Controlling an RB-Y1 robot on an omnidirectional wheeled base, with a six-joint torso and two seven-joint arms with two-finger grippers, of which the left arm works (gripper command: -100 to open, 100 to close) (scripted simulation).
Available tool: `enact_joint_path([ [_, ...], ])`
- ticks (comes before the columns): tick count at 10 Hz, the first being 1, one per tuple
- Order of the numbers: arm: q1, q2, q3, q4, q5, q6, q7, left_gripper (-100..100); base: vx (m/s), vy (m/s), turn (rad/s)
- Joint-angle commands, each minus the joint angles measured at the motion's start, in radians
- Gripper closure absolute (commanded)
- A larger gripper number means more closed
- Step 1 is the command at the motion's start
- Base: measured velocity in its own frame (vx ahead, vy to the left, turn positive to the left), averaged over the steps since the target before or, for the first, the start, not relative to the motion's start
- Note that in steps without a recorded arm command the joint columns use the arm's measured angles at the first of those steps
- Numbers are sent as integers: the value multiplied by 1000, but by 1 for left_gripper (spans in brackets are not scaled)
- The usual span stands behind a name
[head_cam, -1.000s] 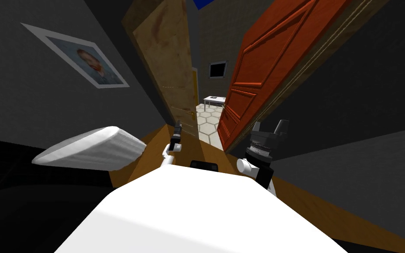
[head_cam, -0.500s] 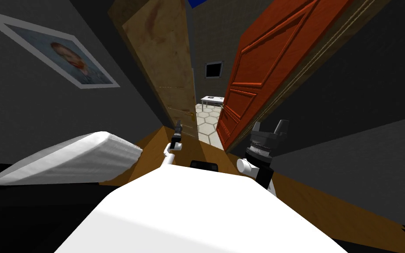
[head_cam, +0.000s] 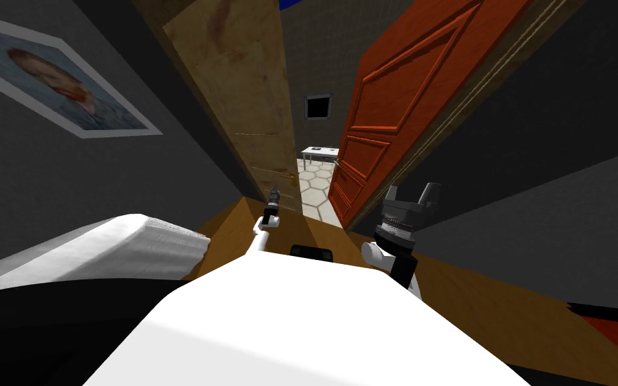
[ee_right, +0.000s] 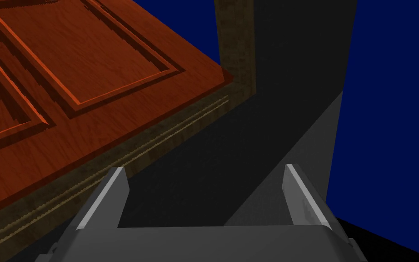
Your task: Push the door open
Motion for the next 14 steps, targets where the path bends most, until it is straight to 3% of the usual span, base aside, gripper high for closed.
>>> enact_joint_path([
  [1, -20, -3, 7, 30, 2, 7, -2, -100, 17, 137, -124],
  [8, -123, -23, 39, 190, 12, 32, -12, -100, 26, 169, -168],
  [10, -164, -35, 52, 254, 16, 42, -16, -100, 12, 193, -225],
  [14, -218, -55, 70, 340, 22, 55, -21, -100, -1, 186, -143],
])
